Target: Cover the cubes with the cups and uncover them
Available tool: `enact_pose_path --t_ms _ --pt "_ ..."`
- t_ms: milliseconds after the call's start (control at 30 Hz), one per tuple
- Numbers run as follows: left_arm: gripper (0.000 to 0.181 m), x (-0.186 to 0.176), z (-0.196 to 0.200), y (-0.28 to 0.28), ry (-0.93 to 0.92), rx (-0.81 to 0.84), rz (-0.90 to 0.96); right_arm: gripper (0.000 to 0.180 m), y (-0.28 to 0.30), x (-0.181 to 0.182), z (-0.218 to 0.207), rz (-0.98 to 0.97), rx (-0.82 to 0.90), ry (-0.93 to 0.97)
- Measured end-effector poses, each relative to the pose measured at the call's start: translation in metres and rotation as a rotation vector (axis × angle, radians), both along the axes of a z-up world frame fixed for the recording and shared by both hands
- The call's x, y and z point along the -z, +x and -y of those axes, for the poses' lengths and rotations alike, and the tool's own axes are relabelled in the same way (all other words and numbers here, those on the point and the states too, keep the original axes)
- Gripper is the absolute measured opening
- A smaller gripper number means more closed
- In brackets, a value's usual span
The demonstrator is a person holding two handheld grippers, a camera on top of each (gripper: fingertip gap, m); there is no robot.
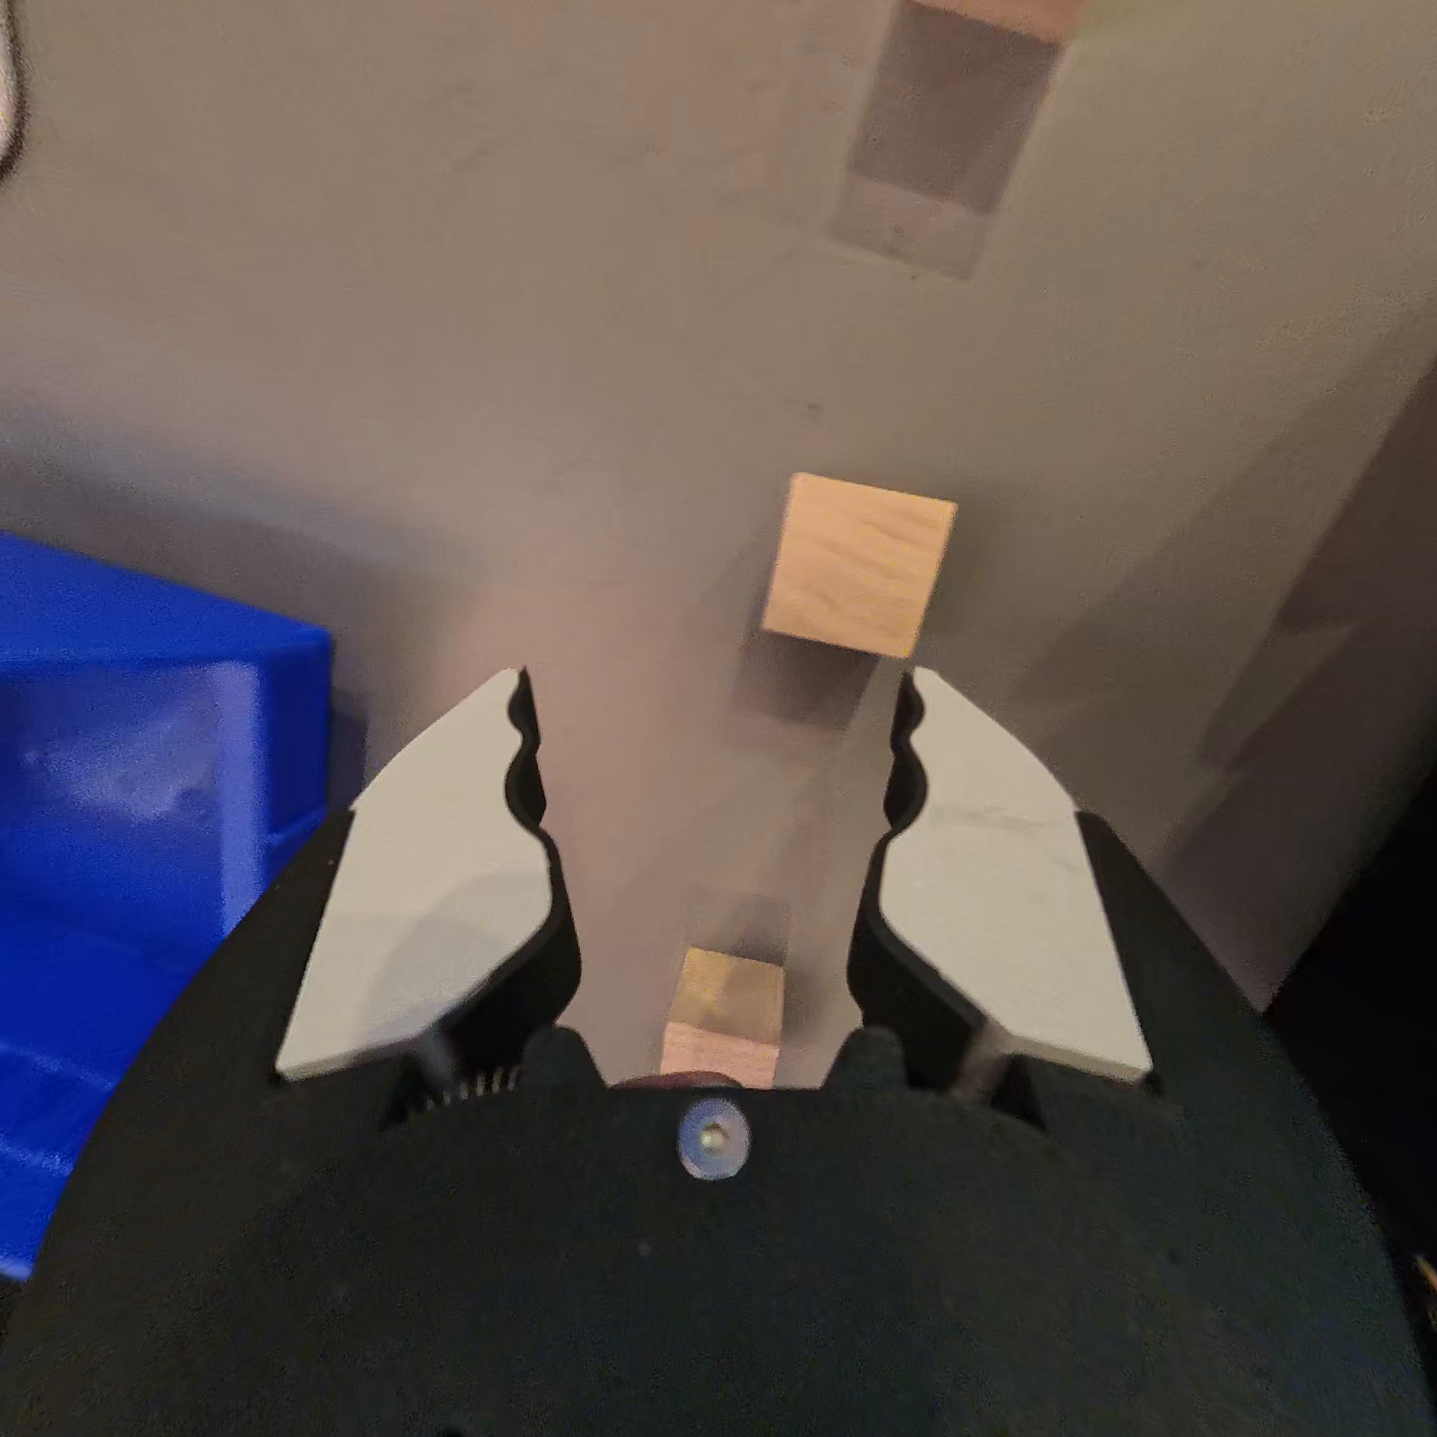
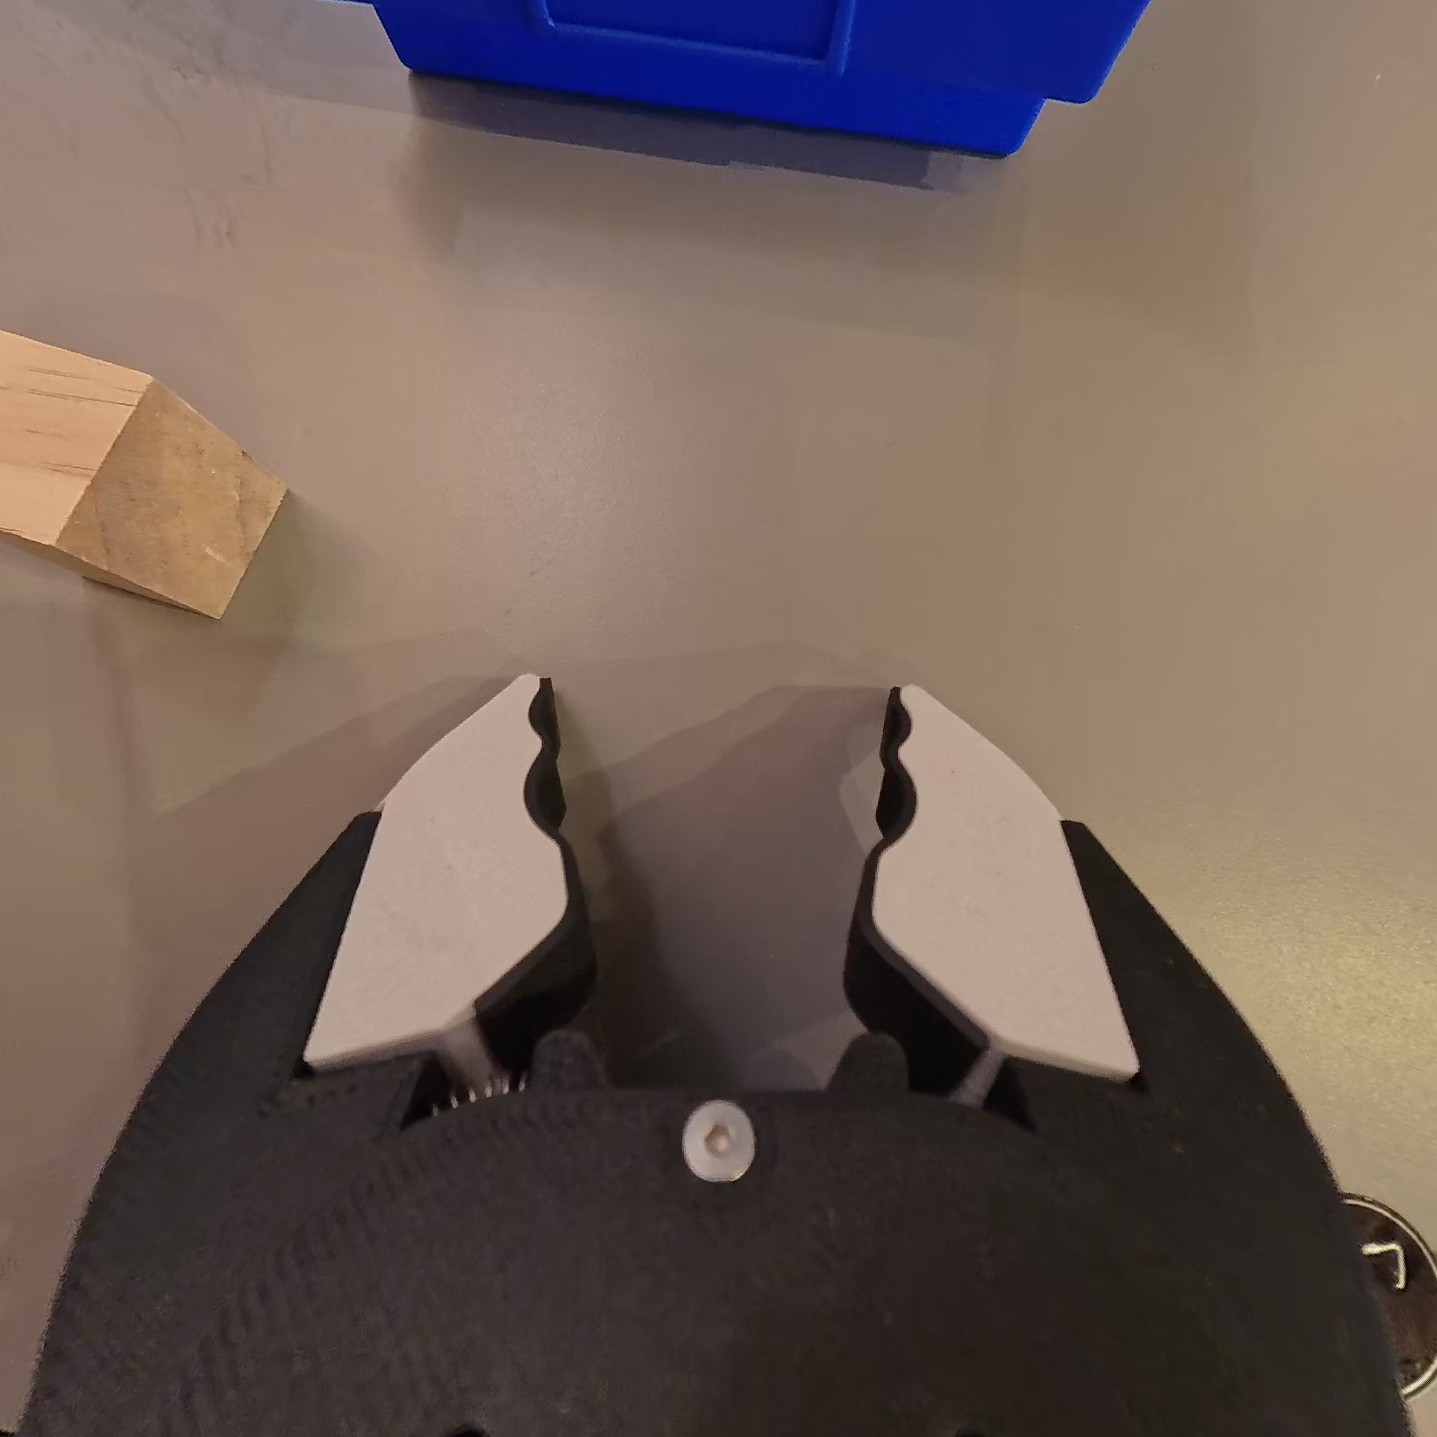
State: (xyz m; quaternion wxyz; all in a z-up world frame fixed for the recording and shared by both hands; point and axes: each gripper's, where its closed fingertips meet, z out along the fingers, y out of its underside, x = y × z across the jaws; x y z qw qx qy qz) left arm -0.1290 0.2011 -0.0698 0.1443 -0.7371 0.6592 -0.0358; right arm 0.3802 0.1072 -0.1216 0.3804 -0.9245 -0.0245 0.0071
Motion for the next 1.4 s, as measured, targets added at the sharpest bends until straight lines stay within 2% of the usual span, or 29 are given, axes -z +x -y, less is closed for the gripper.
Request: enact_pose_path --t_ms 300,400,467,733,867,1300,1400 --pt "0.069 -0.05 -0.072 -0.066 0.191 -0.356 0.274 0.08 0.0 0.0 0.0 0.004 0.002 0.0" --pt "0.055 -0.062 -0.085 -0.093 0.222 -0.462 0.387 0.08 0.0 0.0 0.0 0.005 0.003 0.0" --pt "0.053 -0.063 -0.091 -0.113 0.237 -0.536 0.431 0.08 0.0 0.0 0.0 0.006 0.003 0.0" --pt "0.065 -0.022 -0.094 -0.181 0.263 -0.795 0.424 0.079 0.001 0.0 0.0 0.007 0.004 -0.001" --pt "0.065 -0.006 -0.089 -0.203 0.257 -0.895 0.449 0.079 0.001 0.0 0.0 0.006 0.004 0.0" --pt "0.063 0.039 -0.076 -0.236 0.226 -1.065 0.463 0.079 0.003 -0.001 -0.002 -0.003 0.033 0.002" --pt "0.063 0.045 -0.073 -0.236 0.216 -1.079 0.465 0.084 0.006 0.0 -0.002 0.012 0.066 -0.003"
